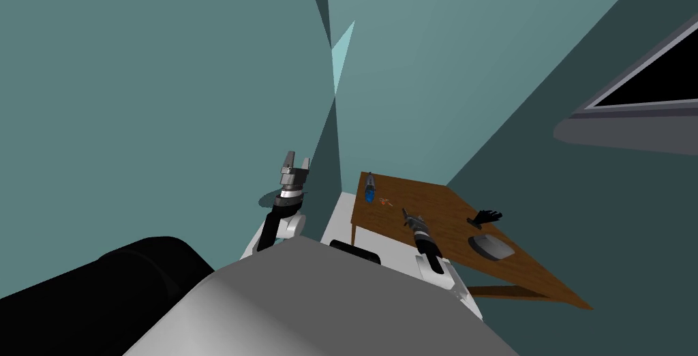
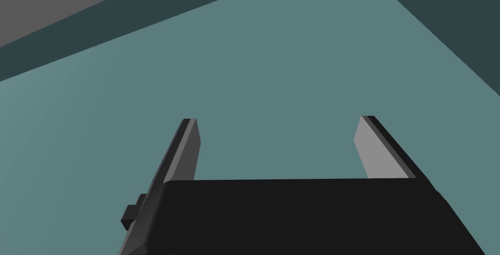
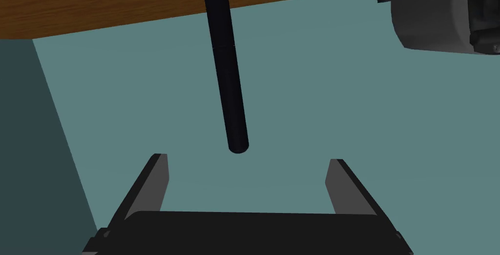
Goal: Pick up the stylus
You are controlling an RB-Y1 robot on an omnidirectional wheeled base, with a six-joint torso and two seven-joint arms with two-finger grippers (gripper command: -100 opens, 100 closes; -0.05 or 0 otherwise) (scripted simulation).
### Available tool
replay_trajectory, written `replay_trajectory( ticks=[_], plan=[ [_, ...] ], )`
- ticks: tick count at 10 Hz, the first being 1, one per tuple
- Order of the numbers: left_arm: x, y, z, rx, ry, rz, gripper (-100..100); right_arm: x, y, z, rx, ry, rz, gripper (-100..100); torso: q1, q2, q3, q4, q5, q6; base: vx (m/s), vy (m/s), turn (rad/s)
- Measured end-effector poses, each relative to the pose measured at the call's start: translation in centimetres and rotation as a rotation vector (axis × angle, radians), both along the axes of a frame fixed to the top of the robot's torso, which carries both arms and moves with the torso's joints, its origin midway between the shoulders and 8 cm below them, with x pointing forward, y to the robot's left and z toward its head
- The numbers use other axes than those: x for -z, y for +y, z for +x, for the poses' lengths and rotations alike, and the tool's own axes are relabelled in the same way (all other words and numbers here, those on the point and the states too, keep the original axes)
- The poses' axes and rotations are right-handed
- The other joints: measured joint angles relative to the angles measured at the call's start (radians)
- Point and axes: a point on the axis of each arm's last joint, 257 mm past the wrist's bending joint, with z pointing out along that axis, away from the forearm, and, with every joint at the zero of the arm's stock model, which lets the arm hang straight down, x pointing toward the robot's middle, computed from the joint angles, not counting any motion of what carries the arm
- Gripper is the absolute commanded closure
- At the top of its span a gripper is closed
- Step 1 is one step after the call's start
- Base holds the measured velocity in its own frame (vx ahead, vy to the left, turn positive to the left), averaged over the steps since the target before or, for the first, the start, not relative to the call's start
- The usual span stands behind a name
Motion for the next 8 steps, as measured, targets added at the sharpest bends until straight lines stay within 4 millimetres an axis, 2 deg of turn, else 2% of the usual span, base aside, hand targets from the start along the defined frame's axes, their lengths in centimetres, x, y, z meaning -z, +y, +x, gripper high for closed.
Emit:
replay_trajectory(
  ticks=[8],
  plan=[
    [0.0,0.0,0.0,0.000,0.000,0.000,0,6.2,-0.9,-1.6,0.014,0.177,-0.082,-100,0.000,0.000,0.000,0.000,0.000,0.000,0.017,0.036,-0.054]
  ],
)
